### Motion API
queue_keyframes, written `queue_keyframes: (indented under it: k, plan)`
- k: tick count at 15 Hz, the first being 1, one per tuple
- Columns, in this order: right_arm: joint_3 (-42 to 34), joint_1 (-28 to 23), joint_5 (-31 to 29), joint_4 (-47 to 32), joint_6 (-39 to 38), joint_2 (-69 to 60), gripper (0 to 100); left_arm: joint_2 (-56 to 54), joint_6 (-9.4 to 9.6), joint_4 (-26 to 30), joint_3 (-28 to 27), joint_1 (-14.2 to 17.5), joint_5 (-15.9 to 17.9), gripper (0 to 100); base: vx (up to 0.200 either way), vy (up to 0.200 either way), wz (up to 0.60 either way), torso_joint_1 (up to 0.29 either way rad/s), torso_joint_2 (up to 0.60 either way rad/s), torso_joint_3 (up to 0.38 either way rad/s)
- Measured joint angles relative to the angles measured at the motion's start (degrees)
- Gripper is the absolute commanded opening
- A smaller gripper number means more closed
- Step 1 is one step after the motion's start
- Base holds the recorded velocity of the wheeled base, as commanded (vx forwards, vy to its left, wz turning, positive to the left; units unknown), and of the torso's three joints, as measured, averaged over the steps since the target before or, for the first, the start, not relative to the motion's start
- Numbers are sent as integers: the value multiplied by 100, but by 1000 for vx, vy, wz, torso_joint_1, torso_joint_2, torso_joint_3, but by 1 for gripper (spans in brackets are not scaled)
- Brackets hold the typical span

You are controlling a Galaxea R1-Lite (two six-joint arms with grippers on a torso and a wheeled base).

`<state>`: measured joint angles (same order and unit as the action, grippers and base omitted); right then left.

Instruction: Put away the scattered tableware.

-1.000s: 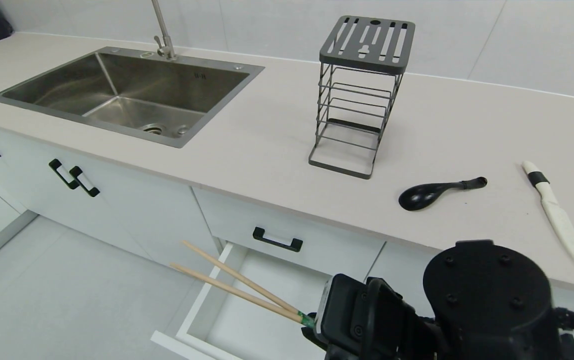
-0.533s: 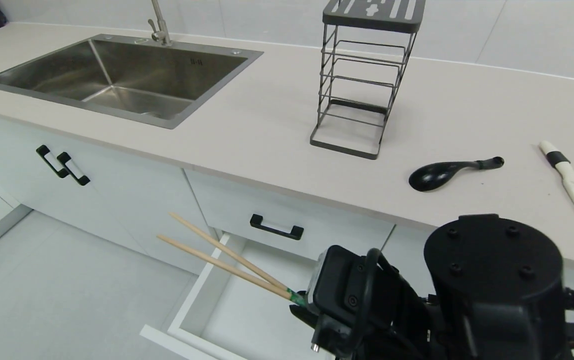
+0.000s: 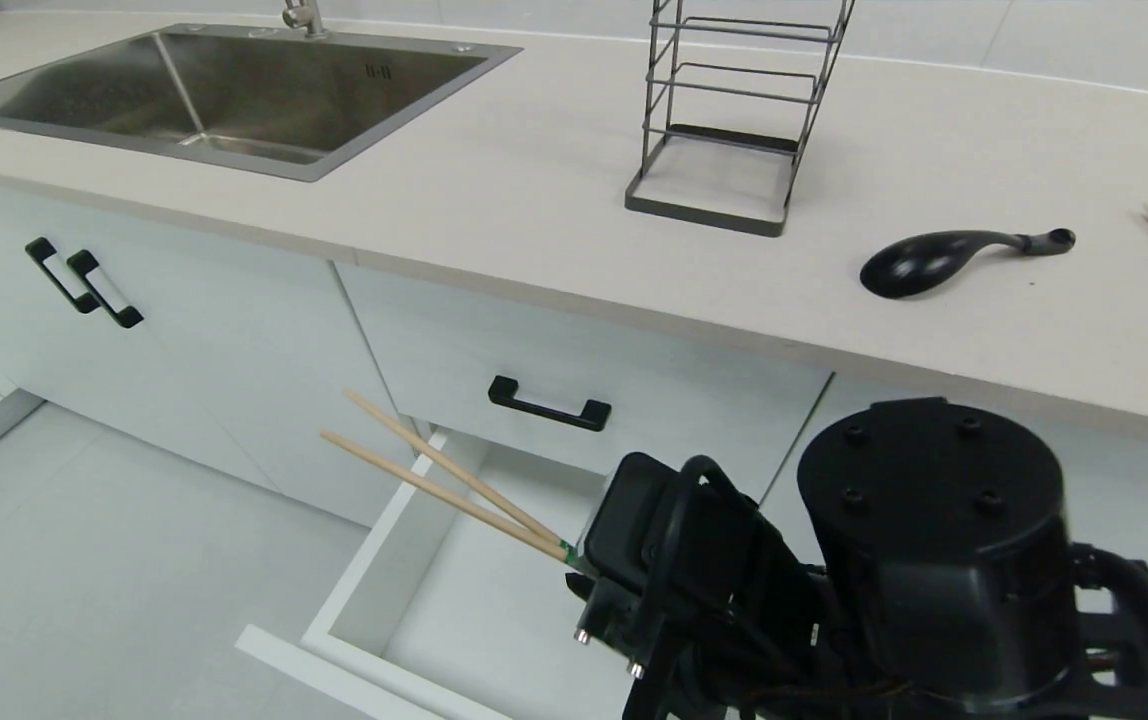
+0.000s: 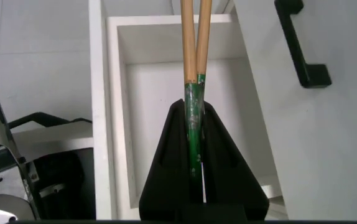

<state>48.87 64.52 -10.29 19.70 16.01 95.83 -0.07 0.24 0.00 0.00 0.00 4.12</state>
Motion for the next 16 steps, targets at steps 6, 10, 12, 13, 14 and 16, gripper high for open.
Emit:
queue_keyframes:
  k: [6,10,12,13,14,16]
  plan:
    - [88,-26,-16,-88,28,196,0,0,0,0,0,0,1,100,0,0,0,-149,335,163]
    - [101,-44,173,-79,282,412,0,0,2,0,0,0,0,100,0,0,0,-8,18,13]
    - [29,0,154,-41,262,549,0,0,2,0,0,0,0,100,0,0,0,0,0,0]
    - [-43,5,138,-33,260,624,0,0,0,0,0,0,0,100,0,0,0,0,0,0]
    - [-80,-41,69,11,260,688,0,0,2,0,0,0,0,100,0,0,0,0,0,0]
    - [-65,-129,-312,167,255,858,0,0,2,0,0,0,0,100,0,0,0,0,0,0]
